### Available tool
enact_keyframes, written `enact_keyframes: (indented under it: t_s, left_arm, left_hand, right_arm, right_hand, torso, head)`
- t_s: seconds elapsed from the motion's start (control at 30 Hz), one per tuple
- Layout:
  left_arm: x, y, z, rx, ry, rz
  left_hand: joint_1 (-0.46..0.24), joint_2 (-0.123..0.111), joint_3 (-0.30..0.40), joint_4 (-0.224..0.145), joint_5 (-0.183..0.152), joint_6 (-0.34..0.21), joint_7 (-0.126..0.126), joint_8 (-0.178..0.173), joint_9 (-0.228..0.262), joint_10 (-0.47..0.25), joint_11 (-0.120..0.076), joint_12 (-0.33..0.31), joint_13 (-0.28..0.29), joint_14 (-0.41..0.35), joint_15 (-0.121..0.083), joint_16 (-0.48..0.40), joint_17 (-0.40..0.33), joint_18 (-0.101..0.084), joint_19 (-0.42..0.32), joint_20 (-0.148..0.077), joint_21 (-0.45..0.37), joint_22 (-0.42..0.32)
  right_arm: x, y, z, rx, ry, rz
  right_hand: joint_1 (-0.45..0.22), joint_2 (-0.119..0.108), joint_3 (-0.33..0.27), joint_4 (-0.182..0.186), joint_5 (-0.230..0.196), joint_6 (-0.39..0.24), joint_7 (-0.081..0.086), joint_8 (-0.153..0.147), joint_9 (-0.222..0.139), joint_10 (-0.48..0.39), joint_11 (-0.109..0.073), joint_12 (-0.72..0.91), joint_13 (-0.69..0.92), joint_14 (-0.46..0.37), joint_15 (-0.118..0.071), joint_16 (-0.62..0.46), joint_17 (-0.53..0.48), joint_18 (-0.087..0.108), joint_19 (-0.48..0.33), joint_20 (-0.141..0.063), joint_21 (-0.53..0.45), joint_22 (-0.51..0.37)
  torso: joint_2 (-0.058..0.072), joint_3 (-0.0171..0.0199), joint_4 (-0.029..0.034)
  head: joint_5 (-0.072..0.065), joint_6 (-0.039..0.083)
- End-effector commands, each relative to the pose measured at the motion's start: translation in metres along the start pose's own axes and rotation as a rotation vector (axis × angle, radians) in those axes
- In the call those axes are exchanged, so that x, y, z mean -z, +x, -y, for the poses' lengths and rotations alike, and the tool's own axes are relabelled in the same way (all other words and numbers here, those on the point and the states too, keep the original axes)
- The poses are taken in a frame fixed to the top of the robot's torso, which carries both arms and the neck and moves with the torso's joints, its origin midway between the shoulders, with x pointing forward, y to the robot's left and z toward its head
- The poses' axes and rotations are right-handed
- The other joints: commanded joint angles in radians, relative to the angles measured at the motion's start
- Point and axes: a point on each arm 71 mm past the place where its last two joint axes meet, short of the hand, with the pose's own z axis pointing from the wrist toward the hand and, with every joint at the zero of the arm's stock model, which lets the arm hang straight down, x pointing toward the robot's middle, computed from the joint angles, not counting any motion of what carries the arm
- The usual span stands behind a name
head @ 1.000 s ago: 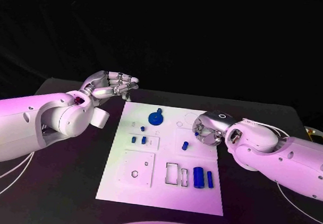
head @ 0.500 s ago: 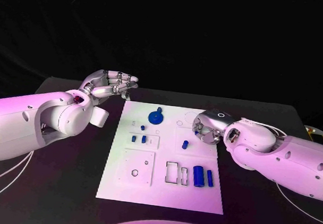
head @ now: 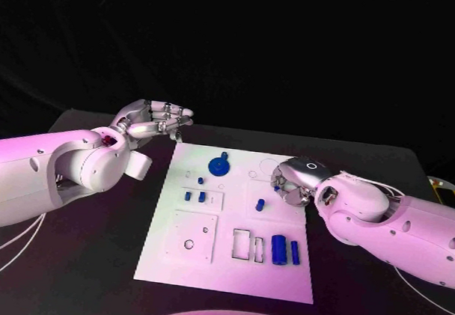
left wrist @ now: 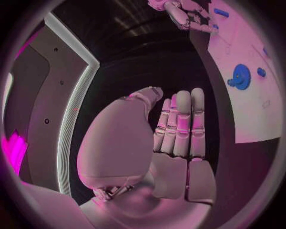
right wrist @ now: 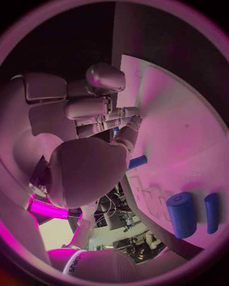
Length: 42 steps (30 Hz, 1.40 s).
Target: Assemble the parts on the task board
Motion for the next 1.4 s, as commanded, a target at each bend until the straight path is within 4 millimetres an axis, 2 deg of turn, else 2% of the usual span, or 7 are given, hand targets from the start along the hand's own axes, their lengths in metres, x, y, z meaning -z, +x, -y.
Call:
enact_keyframes:
  t_s: [0.03, 0.63, 0.8, 0.97, 1.1, 1.13, 1.4]
  left_arm:
    - [0.0, 0.0, 0.0, 0.007, -0.003, -0.002]
    - [-0.001, -0.002, -0.001, 0.008, -0.012, -0.005]
    - [-0.002, -0.002, -0.001, 0.008, -0.013, -0.005]
    - [-0.003, 0.0, -0.002, 0.01, -0.014, -0.009]
    - [-0.004, 0.001, -0.002, 0.013, -0.015, -0.015]
    - [-0.005, 0.002, -0.002, 0.013, -0.015, -0.016]
    - [-0.006, 0.004, -0.003, 0.015, -0.017, -0.021]
  left_hand:
    - [-0.004, 0.006, -0.006, -0.002, 0.001, -0.006, 0.001, -0.004, -0.001, -0.009, -0.001, 0.007, 0.001, -0.003, 0.003, 0.0, 0.0, 0.012, 0.001, 0.006, -0.006, -0.001]
    - [-0.004, 0.006, -0.009, -0.005, 0.002, -0.02, 0.007, -0.01, -0.004, -0.025, 0.004, 0.011, 0.003, -0.007, 0.007, 0.001, 0.0, 0.012, 0.001, 0.009, -0.01, -0.004]
    - [-0.003, 0.007, -0.009, -0.006, 0.002, -0.023, 0.007, -0.01, -0.005, -0.029, 0.005, 0.011, 0.003, -0.008, 0.008, 0.001, 0.0, 0.012, 0.001, 0.01, -0.011, -0.004]
    - [-0.002, 0.007, -0.009, -0.006, 0.003, -0.023, 0.008, -0.011, -0.005, -0.03, 0.005, 0.012, 0.004, -0.009, 0.008, 0.001, -0.001, 0.012, 0.001, 0.01, -0.011, -0.004]
    - [-0.002, 0.007, -0.009, -0.006, 0.003, -0.024, 0.008, -0.011, -0.005, -0.031, 0.005, 0.012, 0.004, -0.009, 0.008, 0.001, -0.001, 0.012, 0.001, 0.01, -0.011, -0.005]
    - [-0.002, 0.007, -0.009, -0.007, 0.003, -0.024, 0.008, -0.011, -0.005, -0.031, 0.005, 0.012, 0.004, -0.009, 0.008, 0.001, -0.001, 0.012, 0.001, 0.01, -0.011, -0.005]
    - [-0.002, 0.007, -0.009, -0.007, 0.003, -0.025, 0.008, -0.011, -0.005, -0.033, 0.006, 0.013, 0.004, -0.01, 0.009, 0.001, -0.001, 0.012, 0.001, 0.011, -0.011, -0.005]
  right_arm:
    - [0.002, -0.003, -0.002, 0.013, -0.002, 0.035]
    - [0.019, -0.03, -0.015, -0.041, -0.05, 0.136]
    - [0.022, -0.037, -0.04, -0.077, -0.114, 0.153]
    - [0.018, -0.038, -0.07, -0.108, -0.189, 0.152]
    - [0.016, -0.035, -0.091, -0.129, -0.24, 0.145]
    - [0.015, -0.034, -0.095, -0.133, -0.25, 0.143]
    - [0.01, -0.019, -0.122, -0.164, -0.312, 0.109]
  right_hand:
    - [-0.001, 0.006, 0.007, 0.001, -0.002, 0.007, -0.002, 0.003, 0.002, 0.013, -0.007, 0.001, -0.003, 0.057, -0.009, 0.005, 0.001, -0.016, 0.007, 0.003, 0.006, 0.001]
    - [-0.009, 0.0, 0.006, 0.0, -0.008, 0.01, -0.003, 0.006, 0.006, 0.016, -0.007, 0.0, -0.002, 0.058, -0.008, 0.01, 0.006, -0.019, 0.012, 0.003, 0.018, 0.014]
    - [-0.01, 0.0, 0.005, 0.0, -0.009, 0.01, -0.003, 0.006, 0.006, 0.016, -0.007, 0.0, -0.001, 0.059, -0.008, 0.012, 0.008, -0.019, 0.012, 0.003, 0.019, 0.015]
    - [-0.011, 0.0, 0.005, 0.001, -0.009, 0.01, -0.003, 0.006, 0.007, 0.016, -0.007, -0.001, -0.001, 0.059, -0.008, 0.012, 0.008, -0.019, 0.01, 0.003, 0.017, 0.013]
    - [-0.011, 0.0, 0.005, 0.001, -0.01, 0.01, -0.003, 0.006, 0.007, 0.016, -0.007, -0.001, -0.001, 0.059, -0.008, 0.012, 0.008, -0.018, 0.009, 0.003, 0.016, 0.012]
    - [-0.014, 0.001, 0.006, 0.002, -0.011, 0.009, -0.003, 0.007, 0.008, 0.017, -0.008, -0.001, -0.001, 0.053, -0.009, -0.004, -0.024, -0.037, 0.057, 0.003, 0.092, 0.086]
    - [-0.016, 0.001, 0.007, 0.002, -0.011, 0.009, -0.004, 0.007, 0.01, 0.017, -0.008, -0.002, 0.0, 0.052, -0.009, -0.005, -0.027, -0.037, 0.057, 0.003, 0.093, 0.087]
  torso:
    - [-0.001, -0.0008, 0.0004]
    - [0.0, -0.0009, 0.0002]
    - [-0.001, -0.0005, -0.0009]
    - [-0.002, -0.0007, 0.0017]
    - [-0.001, -0.0023, 0.0035]
    - [-0.001, -0.0028, 0.0027]
    - [0.0, -0.0037, 0.0019]
  head:
    - [-0.002, 0.001]
    - [0.005, 0.001]
    - [0.018, -0.001]
    - [0.034, -0.003]
    - [0.048, -0.005]
    - [0.054, -0.006]
    - [0.083, -0.015]
